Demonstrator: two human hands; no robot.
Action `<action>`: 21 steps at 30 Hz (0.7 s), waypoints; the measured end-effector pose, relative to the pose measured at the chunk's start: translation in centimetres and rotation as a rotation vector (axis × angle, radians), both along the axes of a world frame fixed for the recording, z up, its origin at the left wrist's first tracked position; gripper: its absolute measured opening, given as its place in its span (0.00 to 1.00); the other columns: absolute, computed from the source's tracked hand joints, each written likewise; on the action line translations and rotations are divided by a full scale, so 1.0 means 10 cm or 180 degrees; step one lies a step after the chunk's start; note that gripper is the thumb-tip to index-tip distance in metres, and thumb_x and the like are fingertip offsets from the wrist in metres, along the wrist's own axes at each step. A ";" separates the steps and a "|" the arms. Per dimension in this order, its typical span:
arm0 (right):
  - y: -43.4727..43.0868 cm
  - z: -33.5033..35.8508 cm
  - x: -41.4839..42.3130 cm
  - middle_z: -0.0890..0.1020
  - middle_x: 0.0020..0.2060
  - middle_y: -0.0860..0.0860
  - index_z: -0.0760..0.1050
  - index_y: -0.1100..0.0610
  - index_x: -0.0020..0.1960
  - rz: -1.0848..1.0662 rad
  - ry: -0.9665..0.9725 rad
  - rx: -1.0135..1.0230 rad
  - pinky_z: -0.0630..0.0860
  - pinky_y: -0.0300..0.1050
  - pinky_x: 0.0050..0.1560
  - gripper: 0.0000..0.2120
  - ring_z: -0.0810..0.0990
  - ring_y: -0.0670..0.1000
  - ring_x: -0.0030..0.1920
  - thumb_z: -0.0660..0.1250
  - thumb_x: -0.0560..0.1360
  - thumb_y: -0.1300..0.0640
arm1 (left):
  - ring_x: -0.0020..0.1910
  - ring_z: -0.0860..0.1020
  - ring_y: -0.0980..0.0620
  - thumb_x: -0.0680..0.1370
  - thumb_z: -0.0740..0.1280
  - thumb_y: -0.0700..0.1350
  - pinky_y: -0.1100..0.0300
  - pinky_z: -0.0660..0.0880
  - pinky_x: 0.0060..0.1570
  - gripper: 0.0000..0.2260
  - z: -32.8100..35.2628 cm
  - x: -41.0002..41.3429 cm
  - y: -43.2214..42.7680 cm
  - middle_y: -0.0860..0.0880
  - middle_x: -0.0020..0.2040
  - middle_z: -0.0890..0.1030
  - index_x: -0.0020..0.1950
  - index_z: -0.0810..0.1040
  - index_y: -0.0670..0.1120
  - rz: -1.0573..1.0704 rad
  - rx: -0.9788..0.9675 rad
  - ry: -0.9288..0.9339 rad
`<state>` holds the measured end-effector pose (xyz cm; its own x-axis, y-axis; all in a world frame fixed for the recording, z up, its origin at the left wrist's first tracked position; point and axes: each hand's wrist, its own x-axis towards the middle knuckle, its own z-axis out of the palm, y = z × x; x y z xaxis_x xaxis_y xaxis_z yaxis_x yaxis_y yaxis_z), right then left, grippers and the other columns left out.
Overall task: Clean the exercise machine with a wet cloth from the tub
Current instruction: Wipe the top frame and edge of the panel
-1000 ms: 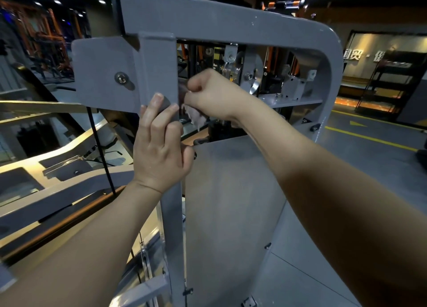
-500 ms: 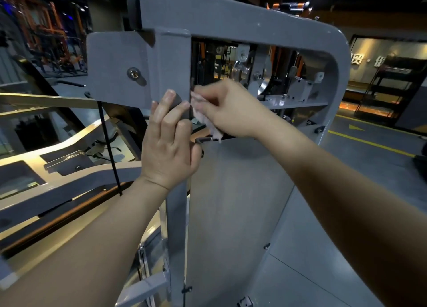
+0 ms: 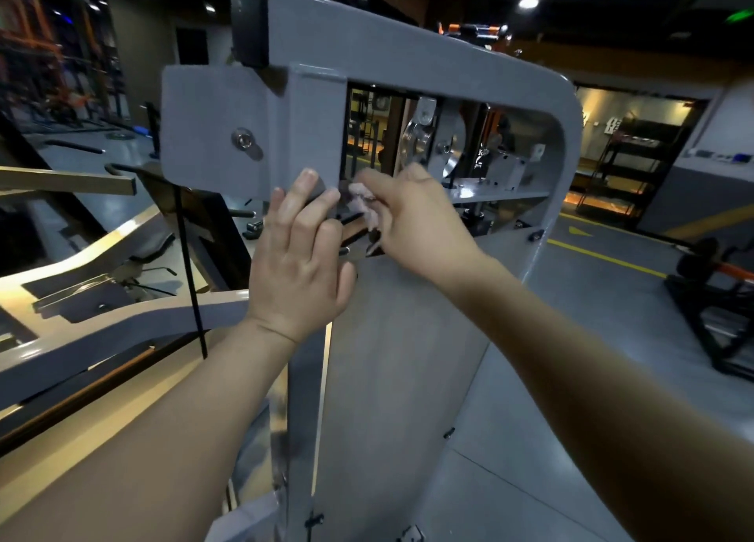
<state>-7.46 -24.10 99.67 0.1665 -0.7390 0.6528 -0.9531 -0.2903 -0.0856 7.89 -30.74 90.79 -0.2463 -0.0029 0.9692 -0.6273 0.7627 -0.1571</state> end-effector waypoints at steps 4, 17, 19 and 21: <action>-0.02 -0.02 -0.53 0.77 0.44 0.50 0.80 0.58 0.57 -0.0815 -0.0014 -0.0099 0.63 0.25 0.46 0.12 0.68 0.53 0.49 0.61 0.80 0.68 | 0.78 0.59 0.40 0.76 0.59 0.41 0.33 0.63 0.73 0.07 0.01 0.00 0.02 0.41 0.69 0.68 0.48 0.74 0.40 -0.0044 0.0037 0.0039; -0.05 -0.23 -0.86 0.79 0.42 0.49 0.78 0.54 0.54 -0.0964 -0.0556 -0.0460 0.68 0.38 0.46 0.16 0.74 0.55 0.49 0.56 0.77 0.67 | 0.78 0.60 0.37 0.73 0.63 0.38 0.33 0.59 0.75 0.07 0.06 0.03 0.22 0.38 0.68 0.72 0.51 0.73 0.41 -0.0091 0.0536 -0.0028; -0.09 -0.22 -0.92 0.76 0.38 0.49 0.77 0.56 0.50 -0.1094 -0.0621 -0.0521 0.70 0.43 0.45 0.12 0.75 0.59 0.48 0.56 0.77 0.67 | 0.79 0.60 0.37 0.73 0.63 0.38 0.34 0.55 0.78 0.08 0.09 0.01 0.36 0.37 0.67 0.73 0.51 0.73 0.41 -0.0159 0.0750 -0.0001; -0.10 -0.26 -0.85 0.75 0.39 0.50 0.77 0.56 0.51 -0.0965 -0.0621 -0.0511 0.71 0.44 0.45 0.12 0.74 0.57 0.48 0.57 0.77 0.67 | 0.79 0.62 0.37 0.72 0.62 0.37 0.38 0.52 0.80 0.08 0.11 -0.06 0.51 0.37 0.67 0.73 0.50 0.73 0.40 -0.0260 0.0705 -0.0033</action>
<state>-15.96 -25.09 97.05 -0.1821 -0.6215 0.7620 -0.9680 -0.0227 -0.2499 7.30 -25.69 91.92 -0.2644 -0.1950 0.9445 -0.5613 0.8275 0.0137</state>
